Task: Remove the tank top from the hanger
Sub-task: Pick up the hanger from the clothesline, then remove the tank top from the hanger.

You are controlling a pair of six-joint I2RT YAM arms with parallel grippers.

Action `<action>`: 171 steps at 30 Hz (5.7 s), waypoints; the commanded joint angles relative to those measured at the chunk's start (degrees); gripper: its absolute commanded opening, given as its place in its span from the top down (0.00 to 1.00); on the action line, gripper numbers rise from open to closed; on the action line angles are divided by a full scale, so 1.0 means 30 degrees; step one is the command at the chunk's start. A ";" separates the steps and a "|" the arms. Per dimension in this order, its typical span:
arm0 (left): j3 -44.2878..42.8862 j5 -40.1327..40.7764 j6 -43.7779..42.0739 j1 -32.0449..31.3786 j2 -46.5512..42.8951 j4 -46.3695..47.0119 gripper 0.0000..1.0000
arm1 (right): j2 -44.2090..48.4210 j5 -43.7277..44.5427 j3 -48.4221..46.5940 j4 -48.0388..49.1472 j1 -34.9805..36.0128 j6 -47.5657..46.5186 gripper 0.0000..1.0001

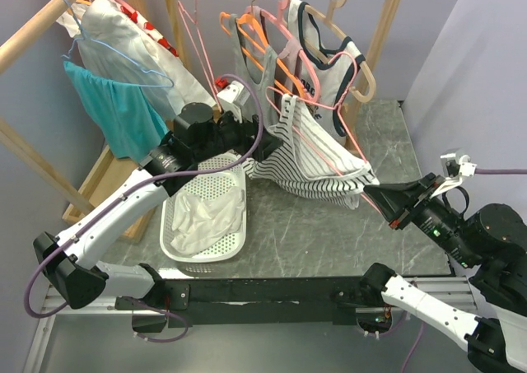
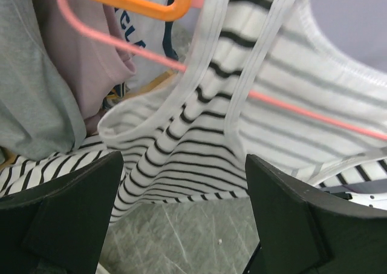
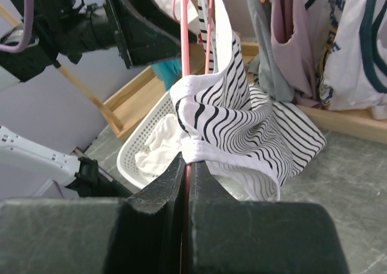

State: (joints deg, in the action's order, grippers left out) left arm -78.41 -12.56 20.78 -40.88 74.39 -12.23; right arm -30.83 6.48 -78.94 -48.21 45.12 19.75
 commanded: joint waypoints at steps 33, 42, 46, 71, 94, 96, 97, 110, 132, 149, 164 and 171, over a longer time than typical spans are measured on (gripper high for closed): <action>-0.1021 0.1810 -0.0418 -0.0552 0.0370 0.1499 0.99 | -0.0241 -0.1867 0.1644 0.1099 0.0047 0.0771 1.00; -0.1373 0.5042 -0.0397 0.1610 0.0750 -0.0437 0.99 | 0.0927 -0.2102 0.2464 -0.0190 0.0047 0.1648 1.00; -0.1867 0.4568 -0.0098 0.3226 0.1391 -0.0463 0.99 | 0.0931 -0.3182 0.2348 -0.1215 0.0047 0.1796 1.00; -0.2337 0.0497 0.1220 0.3550 0.5641 -0.3802 0.99 | 0.2570 -0.4210 0.1205 0.0187 0.0046 0.1826 1.00; 0.2904 0.2749 0.1512 0.2026 -0.2148 -0.0408 0.00 | 0.0873 -0.1166 0.2171 0.1859 0.0018 0.0917 1.00; 0.2992 0.2983 0.1688 0.1939 -0.2412 -0.0406 0.01 | 0.0814 -0.0786 0.2317 0.1860 0.0047 0.1063 1.00; 0.2993 0.3477 0.1688 0.1909 -0.2472 -0.0551 0.01 | 0.0814 -0.0609 0.2405 0.1889 0.0018 0.1122 1.00; 0.2349 0.7114 0.1162 0.1997 -0.1917 -0.2368 0.01 | 0.2190 -0.0256 0.2464 0.1803 0.0047 0.1270 1.00; 0.1733 0.4745 0.1160 0.4897 -0.1008 -0.2222 0.01 | 0.2863 -0.0197 0.2610 0.0599 0.0047 0.1239 1.00; 0.3519 -0.1556 0.1394 0.1681 -0.1741 -0.1606 0.01 | 0.0345 -0.1839 0.4076 0.4846 0.0047 0.0683 1.00; 0.4456 0.0287 0.4877 -0.0258 -0.3235 0.2637 0.00 | -0.1003 -0.2101 0.3870 0.6048 0.0047 0.0390 1.00; 0.4662 0.3129 0.7077 -0.1138 -0.2268 0.3927 0.01 | -0.0476 -0.2453 0.4105 0.6459 0.0046 0.0332 1.00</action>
State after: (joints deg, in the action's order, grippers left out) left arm -64.29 -8.60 37.80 -42.94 66.50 -5.34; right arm -33.54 -0.10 -66.08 -35.03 45.23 21.37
